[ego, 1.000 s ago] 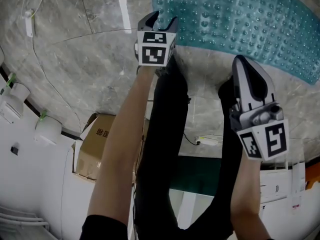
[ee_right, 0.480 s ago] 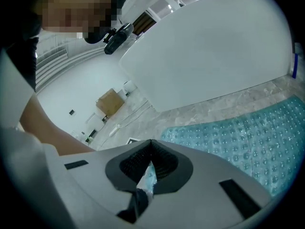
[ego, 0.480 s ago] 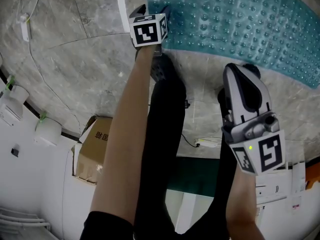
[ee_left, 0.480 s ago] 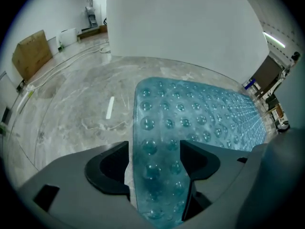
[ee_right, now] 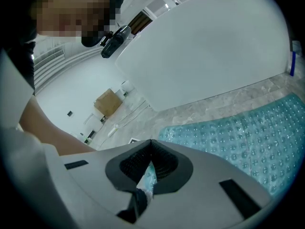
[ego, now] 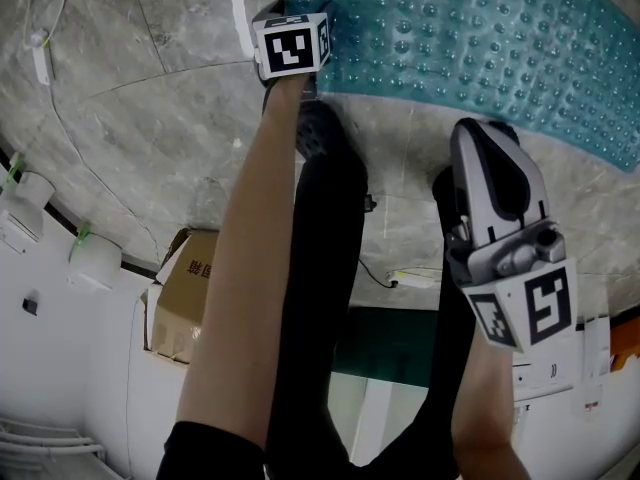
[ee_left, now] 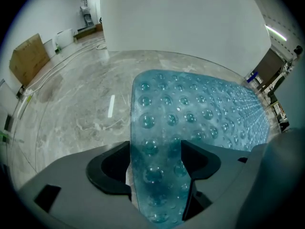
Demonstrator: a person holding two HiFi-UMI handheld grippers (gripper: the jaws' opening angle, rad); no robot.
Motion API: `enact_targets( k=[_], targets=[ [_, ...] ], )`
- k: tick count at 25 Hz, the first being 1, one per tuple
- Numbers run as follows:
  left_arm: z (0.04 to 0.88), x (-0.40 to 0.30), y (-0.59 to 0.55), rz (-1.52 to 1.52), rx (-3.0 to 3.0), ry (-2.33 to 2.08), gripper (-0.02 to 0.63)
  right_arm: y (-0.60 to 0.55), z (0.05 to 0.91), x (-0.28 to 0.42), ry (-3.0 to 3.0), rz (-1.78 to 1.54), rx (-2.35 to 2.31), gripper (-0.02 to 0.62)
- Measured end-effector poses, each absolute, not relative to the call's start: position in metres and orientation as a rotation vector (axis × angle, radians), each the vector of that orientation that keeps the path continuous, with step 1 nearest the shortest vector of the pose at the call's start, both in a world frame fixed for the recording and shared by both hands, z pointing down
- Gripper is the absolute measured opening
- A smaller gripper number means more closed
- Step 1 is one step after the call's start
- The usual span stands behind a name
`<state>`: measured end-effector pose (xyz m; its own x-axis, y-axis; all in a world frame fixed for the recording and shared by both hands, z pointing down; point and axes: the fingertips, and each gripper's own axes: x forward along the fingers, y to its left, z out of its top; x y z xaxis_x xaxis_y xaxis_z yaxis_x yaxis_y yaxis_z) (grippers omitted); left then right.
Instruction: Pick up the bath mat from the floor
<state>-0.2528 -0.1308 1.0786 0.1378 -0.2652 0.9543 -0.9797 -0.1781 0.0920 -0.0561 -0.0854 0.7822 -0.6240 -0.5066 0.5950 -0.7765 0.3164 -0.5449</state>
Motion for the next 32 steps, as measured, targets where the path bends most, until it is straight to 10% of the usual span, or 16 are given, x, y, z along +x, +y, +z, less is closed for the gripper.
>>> enact_targets(
  k=[32],
  targets=[
    [0.984,-0.182,-0.112,1.175,1.741,-1.099,0.063,-0.078,0.745,-0.004,-2.317,0.957,1.189,0.012]
  ],
)
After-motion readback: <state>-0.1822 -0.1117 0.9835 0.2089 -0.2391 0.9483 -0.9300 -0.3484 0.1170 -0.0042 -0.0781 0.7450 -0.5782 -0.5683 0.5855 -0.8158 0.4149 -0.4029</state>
